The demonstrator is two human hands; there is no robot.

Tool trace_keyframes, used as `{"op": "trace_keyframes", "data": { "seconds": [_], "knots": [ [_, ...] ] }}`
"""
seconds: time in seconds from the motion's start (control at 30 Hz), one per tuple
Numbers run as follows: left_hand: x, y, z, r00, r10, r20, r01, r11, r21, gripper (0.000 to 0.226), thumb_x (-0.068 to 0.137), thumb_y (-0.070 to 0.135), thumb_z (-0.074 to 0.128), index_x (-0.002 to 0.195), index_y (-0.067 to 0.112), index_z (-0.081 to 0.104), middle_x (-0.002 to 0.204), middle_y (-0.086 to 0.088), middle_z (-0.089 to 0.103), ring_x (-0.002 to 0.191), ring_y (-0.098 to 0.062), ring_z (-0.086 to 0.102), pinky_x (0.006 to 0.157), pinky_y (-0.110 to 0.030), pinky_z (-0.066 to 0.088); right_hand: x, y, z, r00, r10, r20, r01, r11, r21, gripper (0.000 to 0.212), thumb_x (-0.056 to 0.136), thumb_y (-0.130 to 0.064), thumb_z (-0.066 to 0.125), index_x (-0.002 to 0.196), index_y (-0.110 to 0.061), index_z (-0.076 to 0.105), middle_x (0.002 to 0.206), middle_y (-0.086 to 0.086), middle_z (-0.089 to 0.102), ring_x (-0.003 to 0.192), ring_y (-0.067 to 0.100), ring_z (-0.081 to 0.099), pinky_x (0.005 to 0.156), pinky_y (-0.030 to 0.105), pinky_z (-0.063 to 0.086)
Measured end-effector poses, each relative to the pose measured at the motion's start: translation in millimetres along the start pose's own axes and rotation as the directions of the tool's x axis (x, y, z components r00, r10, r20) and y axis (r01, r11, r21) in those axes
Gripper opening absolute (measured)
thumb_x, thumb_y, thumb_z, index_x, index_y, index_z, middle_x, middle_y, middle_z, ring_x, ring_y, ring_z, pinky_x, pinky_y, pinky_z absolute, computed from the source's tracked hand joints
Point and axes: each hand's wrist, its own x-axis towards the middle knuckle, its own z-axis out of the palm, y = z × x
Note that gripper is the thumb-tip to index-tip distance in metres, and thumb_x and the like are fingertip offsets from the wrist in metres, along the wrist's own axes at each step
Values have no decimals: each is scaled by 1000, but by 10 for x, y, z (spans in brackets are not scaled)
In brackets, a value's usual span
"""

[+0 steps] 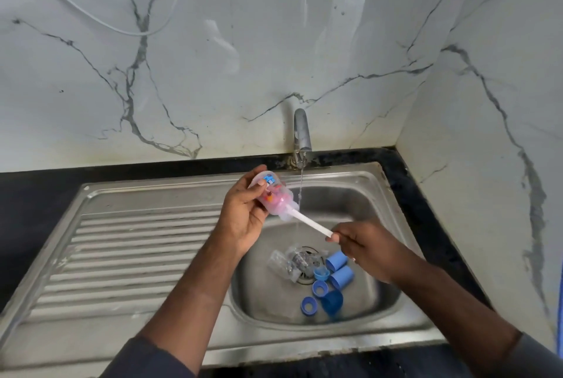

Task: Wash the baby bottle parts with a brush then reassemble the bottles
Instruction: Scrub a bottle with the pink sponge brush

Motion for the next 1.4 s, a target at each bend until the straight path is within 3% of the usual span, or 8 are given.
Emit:
{"op": "trace_keyframes", "data": {
  "seconds": [0.17,0.4,0.67,1.03,1.13,1.2,1.27,1.4],
  "knots": [
    [39,-42,-17,996,-20,-90,11,994,-105,35,76,2,70,106,15,58,107,-21,59,89,-29,63,89,-41,48,-52,-75,39,997,-46,-54,37,989,-141,27,99,-35,59,125,-35,53,76,-12,61,68,11,60,63,28,45],
    [54,-42,136,976,58,-211,-43,996,75,27,96,-1,59,110,17,46,90,-6,61,74,-14,62,74,-33,52,-30,-220,106,915,-259,-310,8,779,-627,29,73,-3,76,99,-16,71,76,4,64,62,26,58,46,29,40],
    [-12,-14,26,987,4,-163,16,992,121,35,68,22,86,89,13,60,72,-6,61,61,-18,57,58,-29,48,103,-219,40,995,-79,65,91,975,-204,22,100,-33,54,83,-21,59,67,-7,54,64,16,49,63,37,43],
    [27,18,46,971,-88,-222,127,978,166,9,87,10,67,92,10,60,97,-13,54,86,-28,57,69,-48,59,35,-317,160,949,-89,-303,-19,942,-336,5,95,-25,62,92,-21,63,78,-7,61,66,19,58,56,34,47],
    [22,40,31,982,-92,-163,107,991,85,14,73,14,72,80,11,60,86,-9,52,77,-24,53,58,-41,57,64,-372,167,991,124,-59,-105,961,255,19,100,-18,57,93,-10,73,58,-5,54,46,9,44,44,26,37],
    [-11,61,86,997,-55,-55,56,998,21,12,68,17,67,76,11,62,84,-8,52,75,-23,52,60,-39,54,69,-358,154,921,220,323,-390,552,737,27,102,-15,51,96,0,72,54,1,40,40,12,24,37,20,17],
    [-39,78,148,999,-9,48,8,1000,18,8,73,18,62,75,11,66,80,-7,53,70,-20,55,59,-35,53,49,-306,168,870,126,476,-488,352,799,30,101,-18,48,98,1,71,59,4,31,45,15,11,38,20,8],
    [24,101,93,998,-50,-28,55,973,225,29,78,22,73,101,9,60,98,-13,51,87,-26,54,61,-36,55,102,-340,194,928,234,289,-371,636,677,30,104,-25,51,96,-1,68,60,3,35,42,11,23,35,26,21]
  ]
}}
